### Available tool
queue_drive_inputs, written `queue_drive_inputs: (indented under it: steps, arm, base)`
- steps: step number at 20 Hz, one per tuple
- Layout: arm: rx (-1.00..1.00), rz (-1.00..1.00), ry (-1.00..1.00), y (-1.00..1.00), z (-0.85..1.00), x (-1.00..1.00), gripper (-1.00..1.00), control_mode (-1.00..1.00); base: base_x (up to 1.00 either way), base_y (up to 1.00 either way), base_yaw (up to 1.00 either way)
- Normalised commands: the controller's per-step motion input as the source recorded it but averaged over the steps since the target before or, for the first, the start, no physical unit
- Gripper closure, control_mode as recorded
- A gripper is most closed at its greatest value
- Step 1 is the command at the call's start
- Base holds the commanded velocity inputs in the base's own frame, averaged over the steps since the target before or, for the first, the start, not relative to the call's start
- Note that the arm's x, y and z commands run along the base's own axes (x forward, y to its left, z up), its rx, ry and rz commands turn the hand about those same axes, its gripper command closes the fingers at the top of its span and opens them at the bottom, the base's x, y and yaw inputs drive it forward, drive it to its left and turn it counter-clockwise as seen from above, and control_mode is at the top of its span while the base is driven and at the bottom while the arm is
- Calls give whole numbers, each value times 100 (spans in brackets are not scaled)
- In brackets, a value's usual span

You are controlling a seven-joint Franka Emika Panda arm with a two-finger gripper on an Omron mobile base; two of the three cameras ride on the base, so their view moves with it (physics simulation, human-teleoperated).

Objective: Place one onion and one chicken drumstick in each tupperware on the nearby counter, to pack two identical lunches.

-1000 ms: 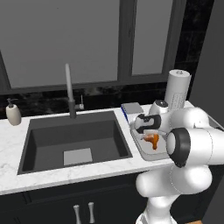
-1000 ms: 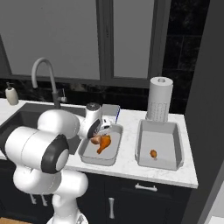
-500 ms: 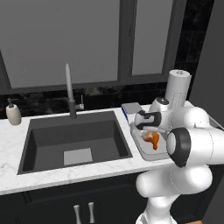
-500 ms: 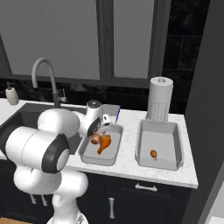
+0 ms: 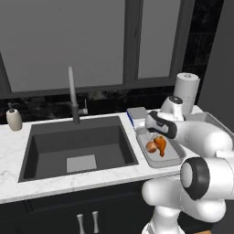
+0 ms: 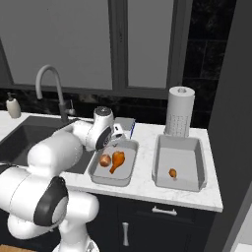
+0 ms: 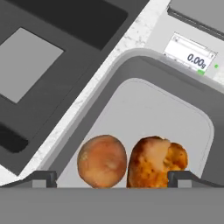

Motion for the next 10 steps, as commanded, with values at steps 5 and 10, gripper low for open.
queue_drive_inputs:
  steps: [5,10]
  arm:
    - [0,-5,0,-5,50,-94,-100,-100]
    - [0,-12,0,-10,51,-99,-100,-100]
  base:
    - [0,0,0]
    - [0,0,0]
